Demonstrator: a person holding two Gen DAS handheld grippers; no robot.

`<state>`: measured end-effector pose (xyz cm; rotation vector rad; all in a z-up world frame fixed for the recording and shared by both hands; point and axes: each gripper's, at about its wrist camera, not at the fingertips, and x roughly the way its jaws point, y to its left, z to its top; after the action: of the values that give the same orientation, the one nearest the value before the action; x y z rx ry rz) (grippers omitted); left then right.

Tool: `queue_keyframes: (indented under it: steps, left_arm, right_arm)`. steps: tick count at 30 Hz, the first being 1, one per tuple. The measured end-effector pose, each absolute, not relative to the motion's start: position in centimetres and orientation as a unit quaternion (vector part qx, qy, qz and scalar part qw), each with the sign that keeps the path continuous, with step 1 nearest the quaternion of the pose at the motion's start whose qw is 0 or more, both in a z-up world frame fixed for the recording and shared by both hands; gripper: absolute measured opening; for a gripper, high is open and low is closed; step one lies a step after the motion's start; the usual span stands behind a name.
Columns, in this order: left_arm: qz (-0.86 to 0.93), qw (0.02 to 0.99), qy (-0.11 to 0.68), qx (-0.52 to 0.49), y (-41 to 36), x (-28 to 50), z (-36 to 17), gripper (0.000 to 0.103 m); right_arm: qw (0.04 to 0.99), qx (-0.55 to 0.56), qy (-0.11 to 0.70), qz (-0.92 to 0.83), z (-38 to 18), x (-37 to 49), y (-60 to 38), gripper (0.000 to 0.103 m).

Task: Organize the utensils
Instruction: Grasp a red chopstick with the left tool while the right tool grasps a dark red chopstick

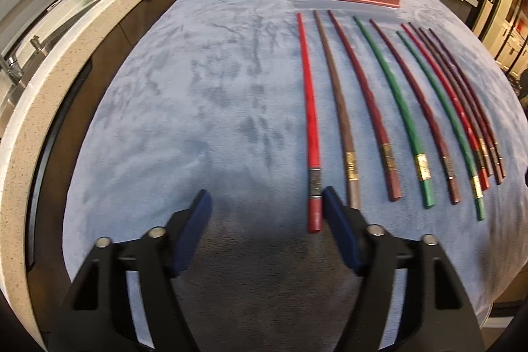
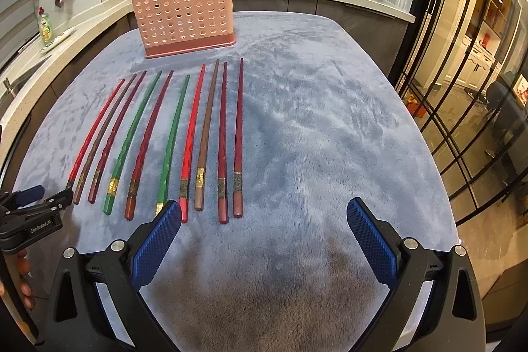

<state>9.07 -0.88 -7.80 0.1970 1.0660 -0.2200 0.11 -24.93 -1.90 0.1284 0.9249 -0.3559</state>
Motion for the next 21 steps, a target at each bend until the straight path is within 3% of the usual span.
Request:
queue_keyframes:
  steps: [5,9,17,21]
  left_arm:
    - [-0.117,0.849,0.507,0.091,-1.3,9.1,-7.6,0.043]
    - [-0.122,0.847,0.509,0.091,-1.3,9.2,-7.6,0.026]
    - [-0.129,0.846,0.511,0.078,-1.0,9.5,-7.6,0.019]
    - [-0.128,0.847,0.51,0.086,-1.2,9.4,-7.7,0.019]
  right_arm:
    - [0.876,0.069,0.444,-0.174,-2.5,1.6,-26.4,0.076]
    - [0.872,0.086,0.455,-0.16,-3.5,2.9,-27.2,0.054]
    - [0.865,0.08,0.477,-0.134,-5.0,4.2,-26.3,0.031]
    - [0.863,0.086,0.483,-0.124,-5.5,4.4,-26.2,0.025]
